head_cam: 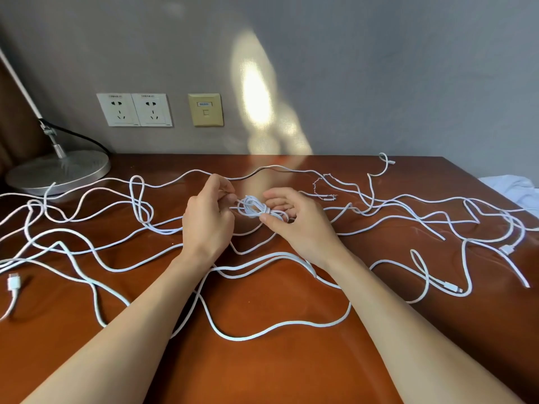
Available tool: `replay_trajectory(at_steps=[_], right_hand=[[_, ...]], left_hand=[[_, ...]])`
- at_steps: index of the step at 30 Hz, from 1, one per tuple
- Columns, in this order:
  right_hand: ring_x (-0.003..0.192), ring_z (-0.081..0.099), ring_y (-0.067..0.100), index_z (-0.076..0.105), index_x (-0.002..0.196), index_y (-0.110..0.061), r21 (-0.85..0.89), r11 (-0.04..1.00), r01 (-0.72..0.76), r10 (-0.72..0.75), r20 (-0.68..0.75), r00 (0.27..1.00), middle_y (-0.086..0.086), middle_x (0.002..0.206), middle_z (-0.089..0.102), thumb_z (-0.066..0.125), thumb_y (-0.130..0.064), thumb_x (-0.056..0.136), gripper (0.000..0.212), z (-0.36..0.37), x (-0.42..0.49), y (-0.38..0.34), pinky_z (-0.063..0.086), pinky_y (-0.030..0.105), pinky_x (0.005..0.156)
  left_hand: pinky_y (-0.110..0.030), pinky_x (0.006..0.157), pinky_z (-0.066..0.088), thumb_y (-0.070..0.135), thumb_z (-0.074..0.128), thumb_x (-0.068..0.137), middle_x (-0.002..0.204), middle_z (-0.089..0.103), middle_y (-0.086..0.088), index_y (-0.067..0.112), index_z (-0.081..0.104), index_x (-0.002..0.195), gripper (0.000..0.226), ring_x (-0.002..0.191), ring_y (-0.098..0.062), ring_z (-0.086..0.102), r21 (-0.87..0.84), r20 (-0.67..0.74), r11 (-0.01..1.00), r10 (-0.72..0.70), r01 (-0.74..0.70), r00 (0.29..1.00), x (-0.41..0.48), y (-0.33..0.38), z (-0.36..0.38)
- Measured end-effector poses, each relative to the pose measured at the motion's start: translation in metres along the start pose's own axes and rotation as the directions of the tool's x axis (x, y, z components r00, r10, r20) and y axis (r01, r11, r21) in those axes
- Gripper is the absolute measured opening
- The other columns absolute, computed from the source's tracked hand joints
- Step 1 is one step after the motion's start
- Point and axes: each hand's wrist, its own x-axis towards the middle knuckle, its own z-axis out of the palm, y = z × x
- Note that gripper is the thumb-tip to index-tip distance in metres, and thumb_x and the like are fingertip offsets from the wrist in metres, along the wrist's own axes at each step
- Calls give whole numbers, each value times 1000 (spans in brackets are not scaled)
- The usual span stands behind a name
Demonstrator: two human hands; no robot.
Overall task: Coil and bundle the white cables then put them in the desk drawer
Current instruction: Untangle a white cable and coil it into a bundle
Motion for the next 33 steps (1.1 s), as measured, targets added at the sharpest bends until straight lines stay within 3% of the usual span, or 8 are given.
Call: replay_trajectory(at_steps=[5, 7, 10, 13, 17, 24, 30, 33], right_hand=[[103, 67, -1, 71, 121, -21, 26, 1000, 9, -7, -60, 998, -12, 110, 73, 76, -16, 93, 29, -1, 3, 0, 51, 12, 86], [103, 67, -3, 71, 120, -20, 22, 1000, 9, -7, -84, 996, -13, 110, 73, 75, -13, 93, 28, -4, 3, 0, 51, 10, 86], [103, 66, -6, 72, 118, -19, 25, 1000, 6, -4, -102, 995, -14, 110, 73, 74, -10, 93, 27, -9, 2, 2, 48, 8, 85], [103, 66, -7, 73, 117, -19, 36, 999, 11, -7, -109, 994, -14, 111, 74, 74, -9, 92, 27, -11, -1, 4, 47, 7, 84], [104, 66, -5, 73, 116, -23, 14, 1000, -10, 11, -65, 998, -14, 110, 74, 74, -12, 92, 26, -4, -3, 12, 48, 8, 84], [110, 65, 3, 71, 115, -39, -67, 998, -11, 7, -48, 999, -12, 115, 70, 75, -24, 93, 26, -2, 0, 21, 52, 23, 95], [106, 60, -1, 70, 117, -38, -88, 996, -29, 23, -60, 998, -14, 117, 67, 76, -34, 92, 26, -7, -6, 11, 47, 12, 85], [110, 59, 0, 68, 122, -37, -103, 994, -41, 34, -71, 997, -19, 118, 67, 73, -36, 94, 28, -14, -3, 7, 48, 19, 89]], left_hand=[[-48, 75, 61, -11, 47, 88, 90, 71, 6, 26, 58, 94, 39, 84, -18, 73, -58, -15, 998, -41, 40, 999, 0, 1, 3], [-42, 80, 59, -10, 49, 95, 95, 72, 9, 23, 66, 107, 38, 88, -11, 70, -54, 27, 997, 51, -49, 998, 0, -1, 6], [-33, 94, 51, -11, 47, 97, 111, 68, 7, 22, 65, 129, 49, 105, -13, 62, -24, 128, 972, 234, -233, 964, -1, 0, 7], [-29, 100, 46, 2, 51, 104, 123, 63, 6, 20, 61, 134, 37, 114, -13, 56, -65, 168, 957, 291, -284, 942, -6, 0, 9], [-33, 92, 51, 24, 60, 102, 120, 64, 9, 23, 61, 131, 29, 108, -13, 60, -63, 252, 967, 254, -246, 934, -11, -8, 9], [-21, 84, 48, 17, 68, 98, 109, 67, 6, 19, 68, 124, 26, 97, -9, 63, -60, 260, 966, 259, -252, 930, -11, -10, 7], [-18, 78, 50, 8, 67, 97, 96, 73, 11, 17, 72, 103, 12, 89, -4, 67, -116, 171, 988, 120, -101, 978, -12, 1, 5], [-10, 73, 44, 7, 67, 97, 90, 71, 15, 19, 70, 98, 12, 84, -1, 65, -116, 142, 989, 107, -91, 984, -8, 13, 5]])
